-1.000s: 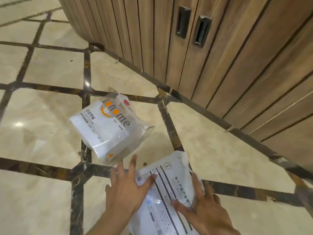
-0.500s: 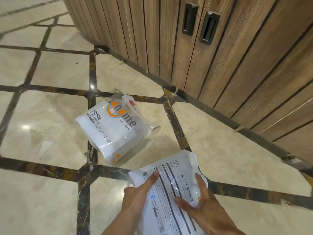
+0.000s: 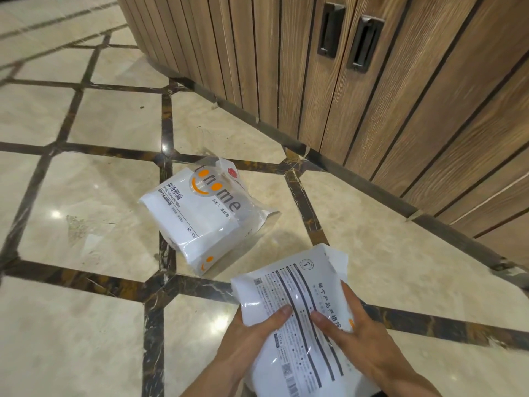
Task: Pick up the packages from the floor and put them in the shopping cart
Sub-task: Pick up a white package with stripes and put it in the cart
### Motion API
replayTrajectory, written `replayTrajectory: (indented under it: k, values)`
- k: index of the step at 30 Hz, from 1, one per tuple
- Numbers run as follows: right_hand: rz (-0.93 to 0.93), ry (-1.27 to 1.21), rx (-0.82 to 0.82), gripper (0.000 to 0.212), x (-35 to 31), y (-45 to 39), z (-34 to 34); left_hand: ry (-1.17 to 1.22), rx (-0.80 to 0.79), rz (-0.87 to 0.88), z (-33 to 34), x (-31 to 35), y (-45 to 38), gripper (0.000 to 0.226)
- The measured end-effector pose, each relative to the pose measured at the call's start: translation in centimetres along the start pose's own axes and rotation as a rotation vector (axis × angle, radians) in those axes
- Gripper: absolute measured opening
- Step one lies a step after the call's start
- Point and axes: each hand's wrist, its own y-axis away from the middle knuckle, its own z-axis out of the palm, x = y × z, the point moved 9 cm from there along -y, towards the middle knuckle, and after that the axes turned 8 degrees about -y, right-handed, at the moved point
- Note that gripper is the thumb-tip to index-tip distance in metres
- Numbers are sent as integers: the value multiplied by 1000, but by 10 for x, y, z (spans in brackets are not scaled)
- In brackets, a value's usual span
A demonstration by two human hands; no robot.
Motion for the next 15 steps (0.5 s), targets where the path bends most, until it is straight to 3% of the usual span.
replayTrajectory:
  k: [3, 6, 10, 12, 15]
  values:
    - [-4, -41, -30, 92, -7, 2, 2, -4, 68, -21, -15, 2, 2, 47]
    - [17, -98, -22, 91, -8, 10, 7, 37, 64, -9, -22, 2, 7, 61]
    - [71, -161, 36, 94, 2, 33, 1, 51, 126, 6, -23, 18, 28, 140]
    - [42, -222, 57, 88, -11, 52, -6, 29, 108, 59, -21, 37, 53, 134]
    - [-19, -189, 48, 87, -46, 86, -24, 71, 74, 121, -26, 65, 97, 90]
